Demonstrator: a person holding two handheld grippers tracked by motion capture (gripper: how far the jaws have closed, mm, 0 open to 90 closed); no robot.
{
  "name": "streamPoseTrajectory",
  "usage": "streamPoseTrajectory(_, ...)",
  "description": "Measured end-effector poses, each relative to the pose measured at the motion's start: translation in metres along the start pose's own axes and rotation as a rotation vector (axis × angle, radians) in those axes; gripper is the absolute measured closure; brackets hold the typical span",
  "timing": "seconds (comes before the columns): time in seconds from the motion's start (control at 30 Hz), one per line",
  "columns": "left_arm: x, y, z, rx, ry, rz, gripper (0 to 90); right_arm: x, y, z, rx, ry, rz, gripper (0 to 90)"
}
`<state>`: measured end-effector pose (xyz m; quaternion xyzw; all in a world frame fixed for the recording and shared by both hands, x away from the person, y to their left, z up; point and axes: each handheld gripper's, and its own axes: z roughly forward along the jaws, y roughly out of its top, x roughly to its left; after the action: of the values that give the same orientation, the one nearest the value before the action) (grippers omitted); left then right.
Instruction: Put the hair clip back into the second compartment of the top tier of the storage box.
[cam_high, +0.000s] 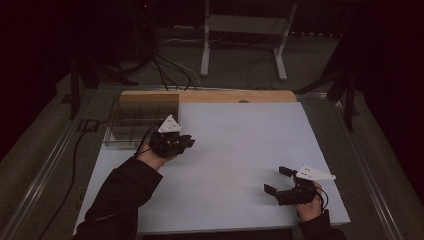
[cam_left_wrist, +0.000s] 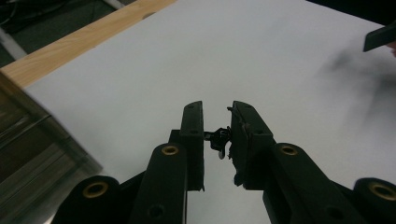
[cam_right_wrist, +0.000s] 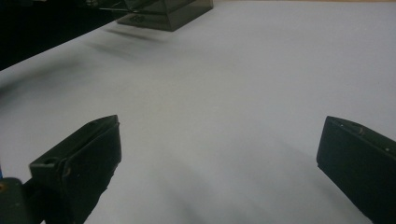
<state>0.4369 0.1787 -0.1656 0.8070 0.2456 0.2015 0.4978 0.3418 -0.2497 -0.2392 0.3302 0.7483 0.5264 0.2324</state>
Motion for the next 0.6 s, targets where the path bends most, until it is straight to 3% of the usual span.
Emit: streamPoseTrajectory(0.6, 0.022, -0.011, -0.023, -0.026, 0.060, -0.057, 76.8, 0.000, 0.000, 0.001, -0.002, 0.002, -0.001, 0.0)
